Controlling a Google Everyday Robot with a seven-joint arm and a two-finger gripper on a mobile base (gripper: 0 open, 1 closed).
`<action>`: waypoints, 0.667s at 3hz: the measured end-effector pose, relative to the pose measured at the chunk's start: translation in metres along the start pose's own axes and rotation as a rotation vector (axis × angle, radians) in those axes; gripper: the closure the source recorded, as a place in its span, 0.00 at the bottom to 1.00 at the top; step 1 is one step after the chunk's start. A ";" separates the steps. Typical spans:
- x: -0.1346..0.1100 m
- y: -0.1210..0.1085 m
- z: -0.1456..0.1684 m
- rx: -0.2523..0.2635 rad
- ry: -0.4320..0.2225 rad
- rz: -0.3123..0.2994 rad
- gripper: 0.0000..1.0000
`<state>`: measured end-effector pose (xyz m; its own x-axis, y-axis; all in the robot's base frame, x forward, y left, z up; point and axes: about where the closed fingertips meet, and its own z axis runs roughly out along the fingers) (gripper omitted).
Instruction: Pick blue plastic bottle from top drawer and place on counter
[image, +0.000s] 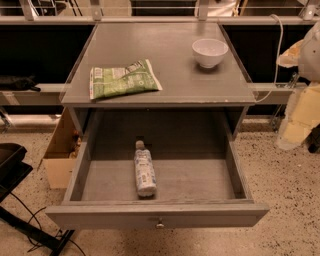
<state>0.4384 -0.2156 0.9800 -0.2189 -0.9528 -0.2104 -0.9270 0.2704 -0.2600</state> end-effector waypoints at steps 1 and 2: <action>0.000 0.000 0.000 0.000 0.000 0.000 0.00; -0.013 -0.004 0.007 -0.009 -0.018 0.015 0.00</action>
Offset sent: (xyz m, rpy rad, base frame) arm 0.0248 0.0315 -0.0138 0.0612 0.0369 -0.0194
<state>0.4475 -0.2035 0.9768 -0.2273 -0.9460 -0.2310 -0.9263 0.2833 -0.2486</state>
